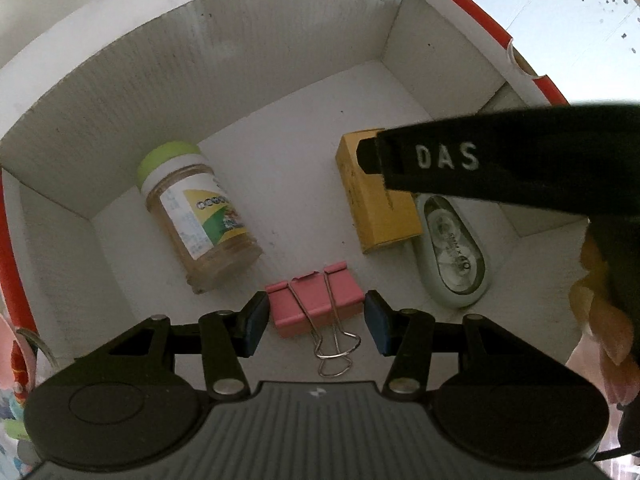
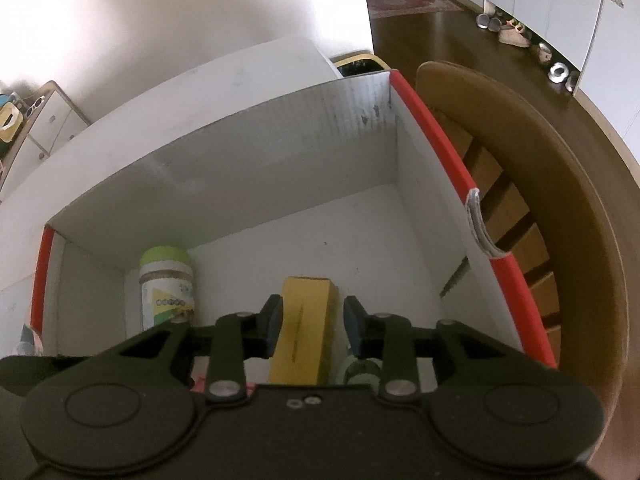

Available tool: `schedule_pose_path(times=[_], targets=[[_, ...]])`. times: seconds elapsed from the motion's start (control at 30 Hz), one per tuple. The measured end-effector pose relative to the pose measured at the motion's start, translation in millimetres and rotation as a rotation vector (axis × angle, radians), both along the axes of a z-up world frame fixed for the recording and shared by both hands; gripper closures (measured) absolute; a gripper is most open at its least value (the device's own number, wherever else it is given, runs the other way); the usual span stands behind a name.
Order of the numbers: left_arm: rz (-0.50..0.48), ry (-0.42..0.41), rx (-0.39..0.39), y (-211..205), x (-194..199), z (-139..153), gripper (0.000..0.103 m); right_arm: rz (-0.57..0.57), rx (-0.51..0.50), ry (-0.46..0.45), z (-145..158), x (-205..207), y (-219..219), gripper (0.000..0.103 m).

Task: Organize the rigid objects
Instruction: 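Carry the binder clip and yellow box into the shoebox and release both, then withdraw both tools from the shoebox back toward the remaining pile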

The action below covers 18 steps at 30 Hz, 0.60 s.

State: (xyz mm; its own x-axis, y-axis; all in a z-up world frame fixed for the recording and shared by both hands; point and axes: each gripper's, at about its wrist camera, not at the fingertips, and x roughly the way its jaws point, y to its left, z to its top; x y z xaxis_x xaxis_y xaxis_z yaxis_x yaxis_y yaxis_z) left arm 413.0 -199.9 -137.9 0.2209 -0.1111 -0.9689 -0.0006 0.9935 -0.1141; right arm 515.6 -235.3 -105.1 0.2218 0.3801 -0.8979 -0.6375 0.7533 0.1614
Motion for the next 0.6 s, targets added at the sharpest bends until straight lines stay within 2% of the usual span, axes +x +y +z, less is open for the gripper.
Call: schedule_pose_path(times=[0.07, 0.13, 0.2, 0.23, 0.4, 0.5, 0.6], targets=[[0.012, 0.01, -0.012, 2.1, -0.5, -0.3, 0.052, 0.003, 0.006, 0.004, 2.2, -1.4, -3.0, 0.062], [0.021, 0.011, -0.02, 4.0, -1.7, 1.0, 0.046, 0.001, 0.006, -0.001, 4.0, -3.3, -5.5, 0.061], [0.026, -0.013, -0.016, 5.2, -4.0, 5.6, 0.035, -0.003, 0.014, 0.005, 6.5, -4.3, -8.8, 0.06], [0.03, -0.026, -0.013, 5.7, -5.1, 8.2, 0.034, -0.004, 0.016, 0.005, 8.0, -5.1, -9.9, 0.06], [0.047, -0.062, -0.021, 9.7, -12.7, 19.4, 0.034, 0.009, 0.036, -0.007, 17.4, -13.7, -13.8, 0.058], [0.045, -0.086, -0.01, 7.9, -14.0, 26.2, 0.034, 0.014, 0.056, -0.014, 24.5, -18.1, -18.1, 0.05], [0.047, -0.107, -0.006, 4.1, -18.2, 33.3, 0.034, 0.017, 0.073, -0.013, 30.2, -21.0, -22.6, 0.049]])
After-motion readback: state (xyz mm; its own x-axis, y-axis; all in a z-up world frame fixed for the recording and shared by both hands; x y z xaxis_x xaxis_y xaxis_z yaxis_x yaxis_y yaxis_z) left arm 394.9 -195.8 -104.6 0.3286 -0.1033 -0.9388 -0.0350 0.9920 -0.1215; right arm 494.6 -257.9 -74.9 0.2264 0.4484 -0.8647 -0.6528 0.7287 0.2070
